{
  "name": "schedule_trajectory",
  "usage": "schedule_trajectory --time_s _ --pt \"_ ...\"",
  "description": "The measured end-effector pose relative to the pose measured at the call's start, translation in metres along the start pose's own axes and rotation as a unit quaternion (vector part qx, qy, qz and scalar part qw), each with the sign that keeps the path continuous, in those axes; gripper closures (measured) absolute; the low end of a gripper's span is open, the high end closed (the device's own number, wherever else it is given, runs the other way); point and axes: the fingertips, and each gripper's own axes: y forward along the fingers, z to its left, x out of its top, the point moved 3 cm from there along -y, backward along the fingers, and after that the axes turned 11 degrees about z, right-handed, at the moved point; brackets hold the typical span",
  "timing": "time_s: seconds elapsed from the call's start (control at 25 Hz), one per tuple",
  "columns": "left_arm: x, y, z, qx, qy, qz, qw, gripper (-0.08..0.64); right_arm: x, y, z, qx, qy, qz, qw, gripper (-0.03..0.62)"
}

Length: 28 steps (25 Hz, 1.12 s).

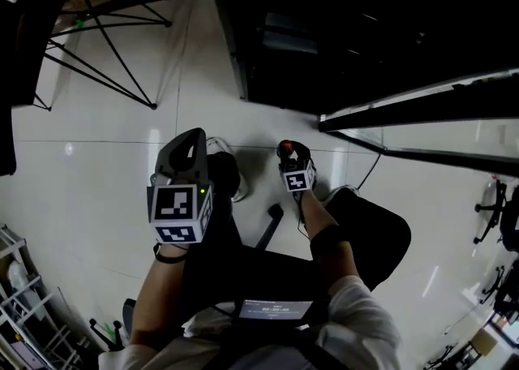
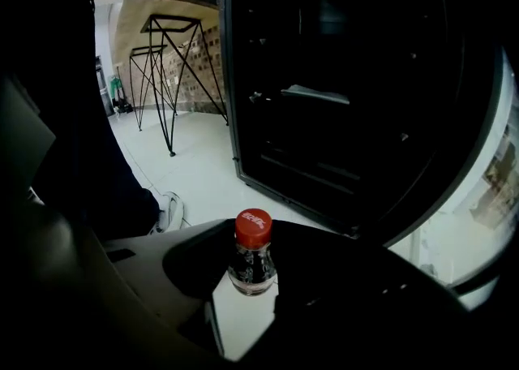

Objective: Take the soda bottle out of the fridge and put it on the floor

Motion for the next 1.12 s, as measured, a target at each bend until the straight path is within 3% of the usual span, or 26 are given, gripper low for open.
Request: schedule_trajectory --time_s 0.52,0.76,1.12 --pt "-0.001 0.003 0.0 0.004 0.004 -0.007 1.0 0.56 -0.023 0.058 -0.007 -0.006 0.001 0.033 0.999 0.431" --pt "-0.001 0.003 0.0 0.01 0.009 -0.008 0.9999 0.56 -0.025 0.063 -0.001 0.0 -0.029 0.03 0.999 0.429" --pt "-0.003 0.0 0.002 0.016 0.013 -0.022 0.9995 0.56 -0.023 0.042 0.001 0.003 -0.011 0.019 1.0 0.387"
